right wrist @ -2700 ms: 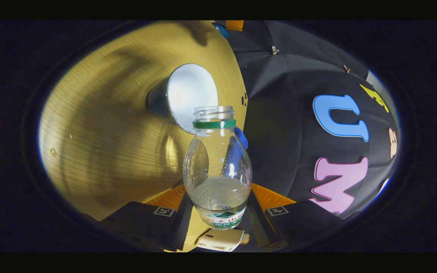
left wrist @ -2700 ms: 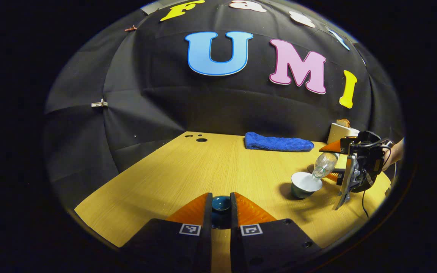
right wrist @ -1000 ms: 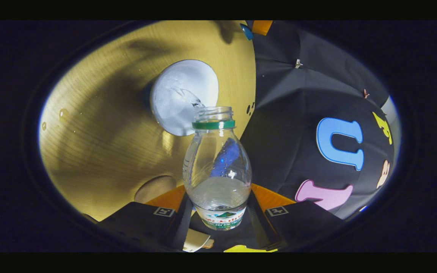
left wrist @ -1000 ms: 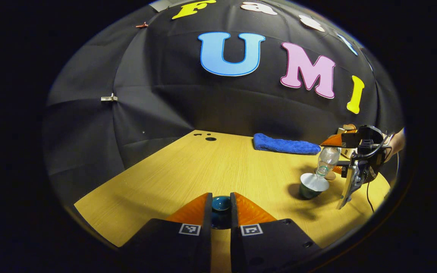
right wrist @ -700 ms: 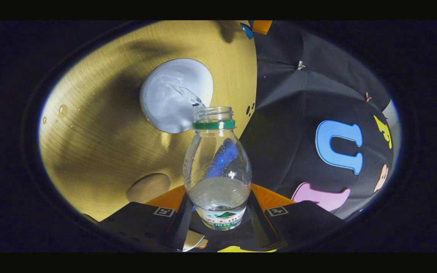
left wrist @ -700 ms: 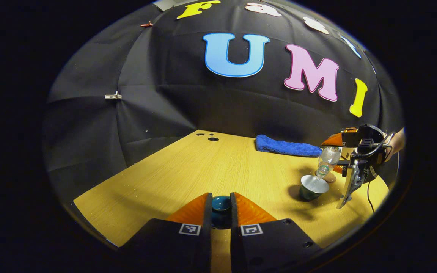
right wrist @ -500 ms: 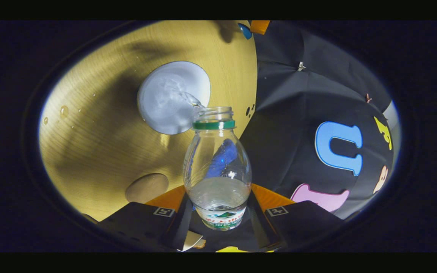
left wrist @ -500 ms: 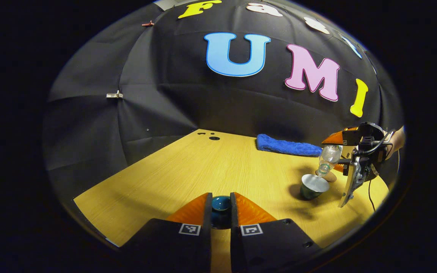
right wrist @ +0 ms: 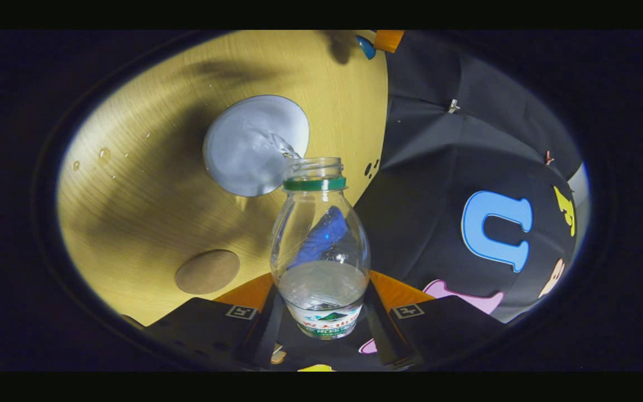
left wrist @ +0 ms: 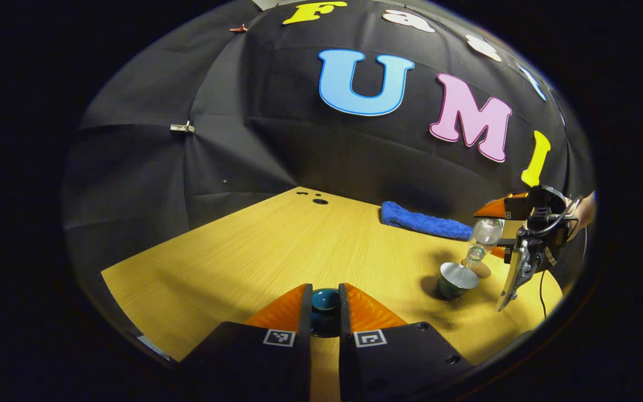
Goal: Open the teacup lid with one hand, grasp the water bottle and pour water into the teacup with the other hand; after pouring, place the water bottle on the coaster and then close the teacup lid.
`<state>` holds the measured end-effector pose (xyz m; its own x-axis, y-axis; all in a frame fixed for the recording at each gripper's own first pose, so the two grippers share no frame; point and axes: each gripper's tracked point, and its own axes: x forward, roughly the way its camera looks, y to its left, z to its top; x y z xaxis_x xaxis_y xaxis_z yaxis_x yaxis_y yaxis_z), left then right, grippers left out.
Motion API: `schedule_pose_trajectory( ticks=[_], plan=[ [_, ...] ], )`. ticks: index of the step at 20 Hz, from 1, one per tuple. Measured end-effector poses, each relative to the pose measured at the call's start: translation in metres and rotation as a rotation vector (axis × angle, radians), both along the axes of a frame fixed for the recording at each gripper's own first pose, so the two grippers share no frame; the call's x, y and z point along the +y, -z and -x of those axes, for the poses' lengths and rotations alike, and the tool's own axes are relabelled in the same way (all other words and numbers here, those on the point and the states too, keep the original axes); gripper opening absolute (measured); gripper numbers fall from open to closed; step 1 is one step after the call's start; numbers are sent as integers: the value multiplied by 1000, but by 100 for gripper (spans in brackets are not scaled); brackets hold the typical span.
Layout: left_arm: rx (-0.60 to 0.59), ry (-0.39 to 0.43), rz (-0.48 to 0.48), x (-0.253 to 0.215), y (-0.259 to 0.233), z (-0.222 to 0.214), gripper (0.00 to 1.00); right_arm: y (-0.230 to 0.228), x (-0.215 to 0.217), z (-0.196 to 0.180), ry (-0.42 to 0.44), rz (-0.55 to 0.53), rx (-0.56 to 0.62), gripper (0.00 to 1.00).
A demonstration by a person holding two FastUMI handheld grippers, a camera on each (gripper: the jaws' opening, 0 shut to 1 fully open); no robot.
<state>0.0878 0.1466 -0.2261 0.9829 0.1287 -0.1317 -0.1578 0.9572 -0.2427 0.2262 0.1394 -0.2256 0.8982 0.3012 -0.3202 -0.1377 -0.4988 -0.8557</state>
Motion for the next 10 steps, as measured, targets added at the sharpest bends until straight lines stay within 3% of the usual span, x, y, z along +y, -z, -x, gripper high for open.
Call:
schedule_pose_trajectory(
  ticks=[6, 10],
  plan=[
    [-14, -3, 22, -4, -4, 0, 24, -2, -1, 1, 0, 27, 0, 68],
    [-18, -9, 19, 0, -6, -1, 24, -3, -4, 0, 7, 38, 3, 72]
  ],
)
